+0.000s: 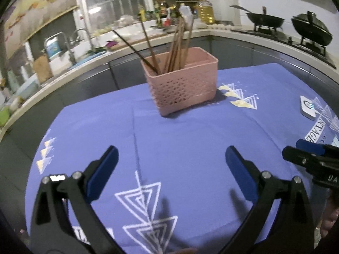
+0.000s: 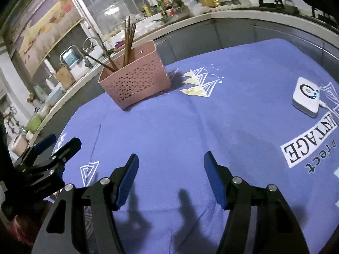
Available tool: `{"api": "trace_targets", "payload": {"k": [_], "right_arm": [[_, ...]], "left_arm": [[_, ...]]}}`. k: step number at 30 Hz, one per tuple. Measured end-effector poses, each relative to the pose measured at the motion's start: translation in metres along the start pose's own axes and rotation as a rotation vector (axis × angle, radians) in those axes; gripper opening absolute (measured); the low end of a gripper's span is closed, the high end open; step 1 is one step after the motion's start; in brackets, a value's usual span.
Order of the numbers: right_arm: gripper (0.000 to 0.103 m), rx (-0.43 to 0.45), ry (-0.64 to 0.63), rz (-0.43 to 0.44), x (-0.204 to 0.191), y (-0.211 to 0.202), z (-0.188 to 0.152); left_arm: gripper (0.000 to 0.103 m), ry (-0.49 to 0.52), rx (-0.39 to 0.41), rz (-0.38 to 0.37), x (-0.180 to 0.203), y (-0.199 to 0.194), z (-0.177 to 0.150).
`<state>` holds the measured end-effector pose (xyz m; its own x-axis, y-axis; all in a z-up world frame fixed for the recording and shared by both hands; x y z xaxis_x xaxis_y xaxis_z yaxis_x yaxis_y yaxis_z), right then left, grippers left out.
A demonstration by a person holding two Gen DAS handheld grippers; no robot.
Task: Organize utensils
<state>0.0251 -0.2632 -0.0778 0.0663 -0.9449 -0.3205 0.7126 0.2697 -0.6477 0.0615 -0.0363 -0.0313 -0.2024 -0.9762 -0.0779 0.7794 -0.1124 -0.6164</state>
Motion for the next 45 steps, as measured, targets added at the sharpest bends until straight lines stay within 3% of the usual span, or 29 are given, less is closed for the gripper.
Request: {"api": "trace_targets", "payload": {"k": [3, 11, 19, 24, 32, 45], "right_arm": [[0.064, -0.021, -0.036, 0.006, 0.003, -0.004, -0.005], [0.064, -0.023, -0.001, 0.072, 0.012, -0.027, -0.025], [0.064, 0.033, 0.039, 0.079, 0.016, -0.053, -0.040], [0.064, 0.060, 0.038, 0.057, 0.018, -0.062, -0.034], [0.065, 0.097, -0.011, 0.035, 0.009, -0.070, -0.013], [0.065, 0.079, -0.036, 0.055, -0.010, -0.058, -0.007]], "left_arm": [[0.097, -0.018, -0.046, 0.018, 0.006, -0.004, -0.006], [0.097, -0.029, -0.054, 0.090, 0.027, -0.029, -0.015], [0.097, -0.042, -0.037, 0.068, 0.036, -0.050, -0.017], [0.097, -0.065, -0.037, 0.070, 0.036, -0.055, -0.016], [0.097, -0.115, -0.044, 0.137, 0.021, -0.056, -0.019], [0.097, -0.136, -0.061, 0.121, 0.009, -0.054, -0.023]]}}
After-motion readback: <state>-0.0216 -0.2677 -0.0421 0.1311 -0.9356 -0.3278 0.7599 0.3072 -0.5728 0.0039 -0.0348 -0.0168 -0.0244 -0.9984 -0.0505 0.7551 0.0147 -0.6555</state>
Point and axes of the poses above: each gripper's, at about its wrist camera, not at the fingertips, and y roughly the way its jaws point, x to its right, z to its top, the point moved 6 cm from there along y, roughly the way its jaws point, and after that the axes turned 6 degrees about -y, right-handed, at the moved point
